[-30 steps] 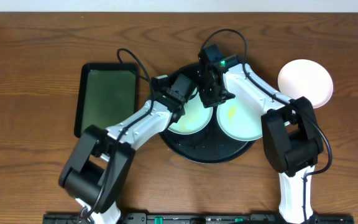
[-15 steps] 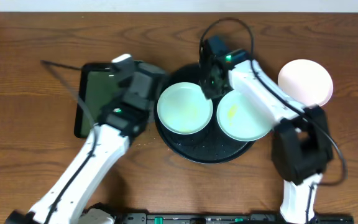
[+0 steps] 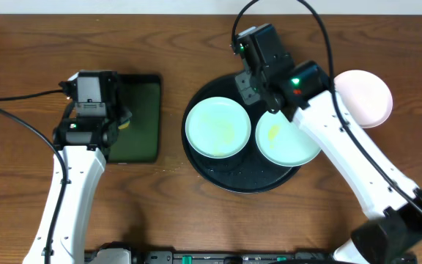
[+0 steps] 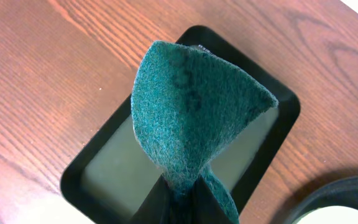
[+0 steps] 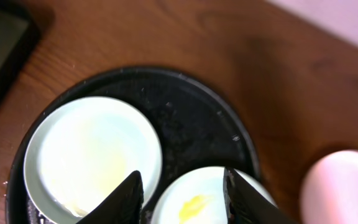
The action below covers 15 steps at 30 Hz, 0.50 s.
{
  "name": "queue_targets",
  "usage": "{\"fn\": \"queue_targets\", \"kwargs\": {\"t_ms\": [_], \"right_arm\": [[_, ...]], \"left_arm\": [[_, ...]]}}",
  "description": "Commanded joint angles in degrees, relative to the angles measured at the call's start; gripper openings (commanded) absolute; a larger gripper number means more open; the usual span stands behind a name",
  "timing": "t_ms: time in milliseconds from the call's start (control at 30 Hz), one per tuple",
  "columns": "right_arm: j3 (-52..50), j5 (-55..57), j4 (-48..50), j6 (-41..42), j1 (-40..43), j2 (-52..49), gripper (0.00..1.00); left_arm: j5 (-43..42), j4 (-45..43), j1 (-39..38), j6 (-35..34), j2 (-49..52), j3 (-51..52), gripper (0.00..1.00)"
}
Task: Clean dirty plates on tray and stack at the side
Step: 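Return the sponge with the left gripper to the small tray, then lift the scrubbed green plate off the round tray with the right gripper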
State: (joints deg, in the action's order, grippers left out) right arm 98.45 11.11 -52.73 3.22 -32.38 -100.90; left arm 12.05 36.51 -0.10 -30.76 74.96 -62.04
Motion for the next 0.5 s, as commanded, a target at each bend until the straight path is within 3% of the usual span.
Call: {"fn": "queue_targets", "kwargs": {"t_ms": [0,267,467], "right_arm": [[-1.6,-3.1,-0.7,7.1,0.6,-5.7,0.41],[-1.6,-7.3,-2.2,7.5,0.6,-19.6,0.42],[-1.6,-7.1,-2.3,7.5,0.6,-23.8,0.42]], "left_arm": [[-2.1,0.5,0.8,1.6,-0.1,-0.1,0.07],[-2.2,0.6,0.8,1.6,-0.1,-0.1,0.07],[-2.2,0.5,0.8,1.6,0.0,-0.1,0.07]]}}
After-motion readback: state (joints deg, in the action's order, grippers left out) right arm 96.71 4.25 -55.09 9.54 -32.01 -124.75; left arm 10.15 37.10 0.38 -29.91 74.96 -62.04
